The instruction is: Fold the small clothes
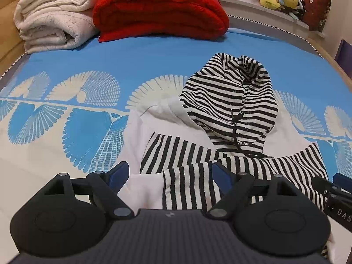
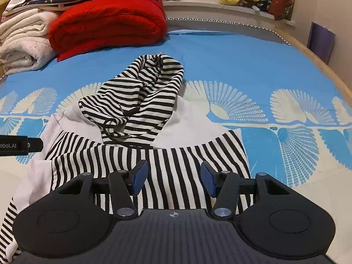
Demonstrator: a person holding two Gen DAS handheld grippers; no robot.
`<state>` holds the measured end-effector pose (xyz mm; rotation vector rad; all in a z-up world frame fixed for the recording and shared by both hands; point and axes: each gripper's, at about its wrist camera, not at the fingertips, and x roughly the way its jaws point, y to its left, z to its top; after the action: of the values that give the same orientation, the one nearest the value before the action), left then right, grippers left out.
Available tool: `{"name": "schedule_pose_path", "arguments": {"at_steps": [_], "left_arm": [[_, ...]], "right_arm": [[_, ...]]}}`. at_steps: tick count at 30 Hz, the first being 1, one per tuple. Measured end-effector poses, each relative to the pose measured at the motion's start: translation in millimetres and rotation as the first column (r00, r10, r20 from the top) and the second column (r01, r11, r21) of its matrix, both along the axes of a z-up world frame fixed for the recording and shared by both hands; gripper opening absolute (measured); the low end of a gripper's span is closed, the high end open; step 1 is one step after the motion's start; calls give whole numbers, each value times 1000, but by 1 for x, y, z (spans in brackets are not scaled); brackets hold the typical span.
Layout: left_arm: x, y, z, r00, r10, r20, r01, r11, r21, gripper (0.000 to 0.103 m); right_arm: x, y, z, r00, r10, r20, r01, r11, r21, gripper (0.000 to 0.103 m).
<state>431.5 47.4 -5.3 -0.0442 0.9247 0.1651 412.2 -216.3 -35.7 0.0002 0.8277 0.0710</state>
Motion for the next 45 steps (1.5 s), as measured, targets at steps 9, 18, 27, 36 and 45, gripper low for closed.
{"name": "schedule_pose_path", "arguments": {"at_steps": [9,18,27,36,45], "left_arm": [[2,-2,-4,999,-26,-24,26,1000,-12,86],[7,-8,-9,998,-40,-39,38,998,-59,86],[6,-10,-20,997,-65,-31,64,998,-25,86],[8,-1,-18,987,-112,114,114,994,-4,33],[17,-1,-10,984,-94,151,96,995,-9,17]], "right_arm": [[1,-2,-4,1000,-14,-10,14,1000,-28,55],[-2,-6,-2,1000,-21,-13,21,1000,-6,55],[-4,-14,6,1000,-13,5,13,999,-38,55],[-7,-45,12,999,-51,-18,52,999,5,55],[-11,-77,15,995,-65,-73,70,995,75,56]]}}
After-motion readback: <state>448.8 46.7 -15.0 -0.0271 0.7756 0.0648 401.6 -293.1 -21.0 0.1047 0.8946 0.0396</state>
